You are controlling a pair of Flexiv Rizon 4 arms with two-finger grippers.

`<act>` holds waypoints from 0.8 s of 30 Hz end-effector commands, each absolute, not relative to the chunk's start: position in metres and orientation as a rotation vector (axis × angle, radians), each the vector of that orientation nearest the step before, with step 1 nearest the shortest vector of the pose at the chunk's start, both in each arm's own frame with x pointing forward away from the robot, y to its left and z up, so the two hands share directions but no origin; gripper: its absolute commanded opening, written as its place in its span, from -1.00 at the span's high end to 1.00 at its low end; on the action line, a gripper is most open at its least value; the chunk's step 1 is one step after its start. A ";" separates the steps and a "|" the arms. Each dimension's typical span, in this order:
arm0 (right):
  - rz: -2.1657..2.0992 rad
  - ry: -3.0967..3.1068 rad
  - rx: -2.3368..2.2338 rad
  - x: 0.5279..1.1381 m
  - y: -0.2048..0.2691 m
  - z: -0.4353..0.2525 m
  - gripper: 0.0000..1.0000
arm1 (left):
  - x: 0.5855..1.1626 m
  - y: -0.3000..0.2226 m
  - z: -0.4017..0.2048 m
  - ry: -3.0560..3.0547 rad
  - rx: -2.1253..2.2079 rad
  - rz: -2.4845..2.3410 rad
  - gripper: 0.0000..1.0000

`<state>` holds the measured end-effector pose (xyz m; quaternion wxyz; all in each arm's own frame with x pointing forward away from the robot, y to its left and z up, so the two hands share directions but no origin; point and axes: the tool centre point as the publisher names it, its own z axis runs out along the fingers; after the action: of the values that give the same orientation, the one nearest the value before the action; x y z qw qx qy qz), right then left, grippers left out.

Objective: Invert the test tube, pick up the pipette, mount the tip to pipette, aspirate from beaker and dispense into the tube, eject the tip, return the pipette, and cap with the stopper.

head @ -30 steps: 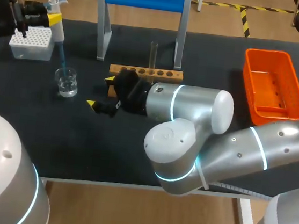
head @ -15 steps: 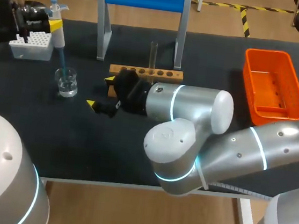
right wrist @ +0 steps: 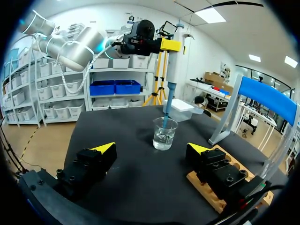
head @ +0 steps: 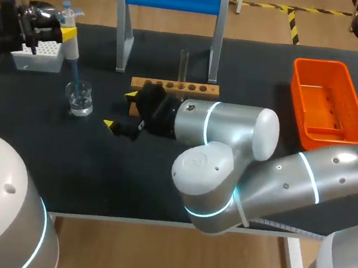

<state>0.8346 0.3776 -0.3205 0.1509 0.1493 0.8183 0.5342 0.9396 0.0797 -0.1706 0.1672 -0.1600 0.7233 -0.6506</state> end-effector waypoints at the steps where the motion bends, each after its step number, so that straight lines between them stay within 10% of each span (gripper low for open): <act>1: 1.528 2.354 0.430 0.834 0.377 -0.319 -1.00 | 0.940 0.078 -0.172 2.051 -0.456 -1.854 1.00; 24: 1.528 2.354 0.430 0.834 0.377 -0.319 -1.00 | 0.941 0.079 -0.180 2.022 -0.478 -1.866 1.00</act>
<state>0.8344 0.3777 -0.3205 0.1511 0.1494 0.8183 0.5341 0.9417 0.0797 -0.1801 0.1727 -0.1678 0.7130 -0.6585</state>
